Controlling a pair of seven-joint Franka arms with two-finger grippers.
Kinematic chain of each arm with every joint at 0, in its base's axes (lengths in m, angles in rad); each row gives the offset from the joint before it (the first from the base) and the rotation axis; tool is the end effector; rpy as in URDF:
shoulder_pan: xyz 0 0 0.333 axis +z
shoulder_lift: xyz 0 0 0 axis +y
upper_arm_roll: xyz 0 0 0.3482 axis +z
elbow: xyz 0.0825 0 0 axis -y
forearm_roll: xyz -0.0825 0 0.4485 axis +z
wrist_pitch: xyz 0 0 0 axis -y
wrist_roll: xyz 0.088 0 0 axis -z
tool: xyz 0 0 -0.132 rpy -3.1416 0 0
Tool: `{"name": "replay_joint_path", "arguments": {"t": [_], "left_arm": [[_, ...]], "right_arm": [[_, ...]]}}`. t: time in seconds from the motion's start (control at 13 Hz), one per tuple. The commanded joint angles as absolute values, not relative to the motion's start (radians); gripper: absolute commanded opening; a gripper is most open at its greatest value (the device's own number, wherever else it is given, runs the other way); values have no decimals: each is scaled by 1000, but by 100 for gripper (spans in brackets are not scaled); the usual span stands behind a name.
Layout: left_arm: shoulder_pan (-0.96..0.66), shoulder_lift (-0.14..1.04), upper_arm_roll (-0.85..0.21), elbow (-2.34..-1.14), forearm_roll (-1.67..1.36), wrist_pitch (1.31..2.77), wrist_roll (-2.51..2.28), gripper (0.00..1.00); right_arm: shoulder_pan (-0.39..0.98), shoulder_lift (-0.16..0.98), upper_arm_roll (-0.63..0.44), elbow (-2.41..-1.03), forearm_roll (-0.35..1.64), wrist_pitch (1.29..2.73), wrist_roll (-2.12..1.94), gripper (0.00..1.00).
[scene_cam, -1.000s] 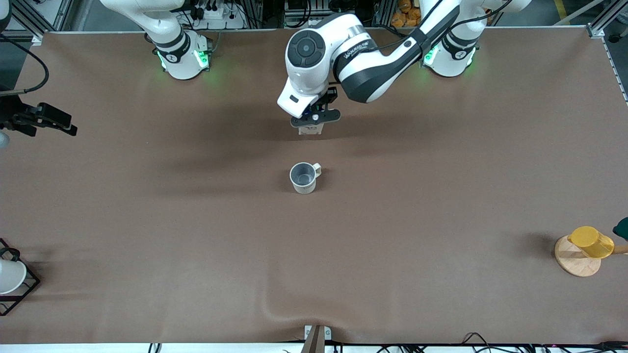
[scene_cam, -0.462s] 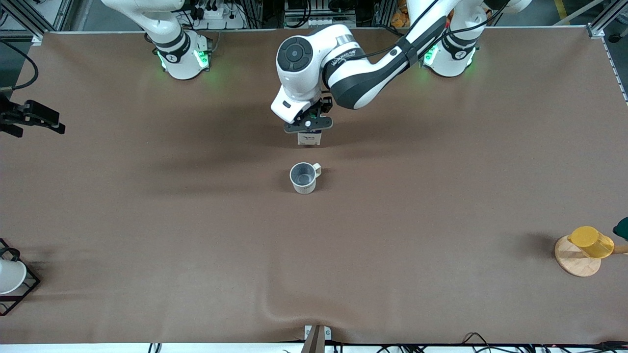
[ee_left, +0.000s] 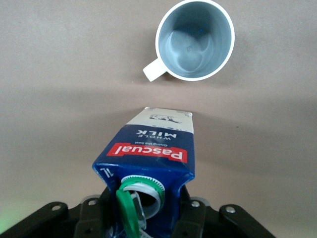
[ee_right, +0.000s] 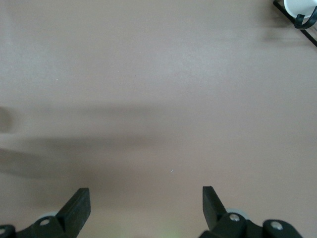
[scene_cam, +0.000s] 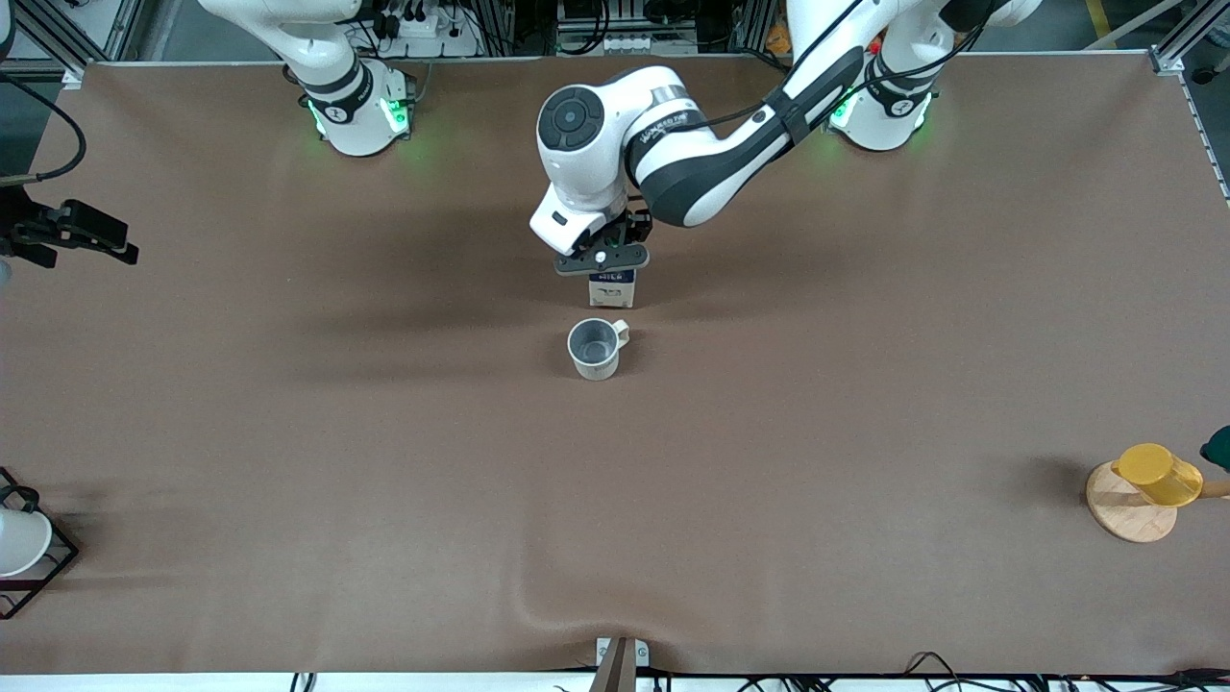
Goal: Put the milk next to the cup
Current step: 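Carry the milk carton with the left gripper beside the mug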
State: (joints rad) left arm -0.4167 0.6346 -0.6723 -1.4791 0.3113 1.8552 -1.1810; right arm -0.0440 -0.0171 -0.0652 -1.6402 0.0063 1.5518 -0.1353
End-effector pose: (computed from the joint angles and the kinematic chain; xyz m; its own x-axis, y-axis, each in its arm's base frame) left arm 0.4445 -0.6137 0.3300 0.9895 0.0641 -0.1297 0.0552 -0.9959 -0.0714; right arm 0.6036 -0.0656 0.6035 0.9972 0.0266 -0.0696 0.0254 -0.9995 -0.0169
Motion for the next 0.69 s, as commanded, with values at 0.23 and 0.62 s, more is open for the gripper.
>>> {"name": "replay_joint_path", "arguments": {"t": [0.23,0.62], "left_arm": [[-431,650,-640,-1439,336,1865,-1164,39],[-449,664,-640,-1425,336,1867,-1169,42]], "right_arm": [[-51,-31,-66,-1647,12,1552,-115,100],[-49,-21,-66,-1640,6,1563,-101,100]]}}
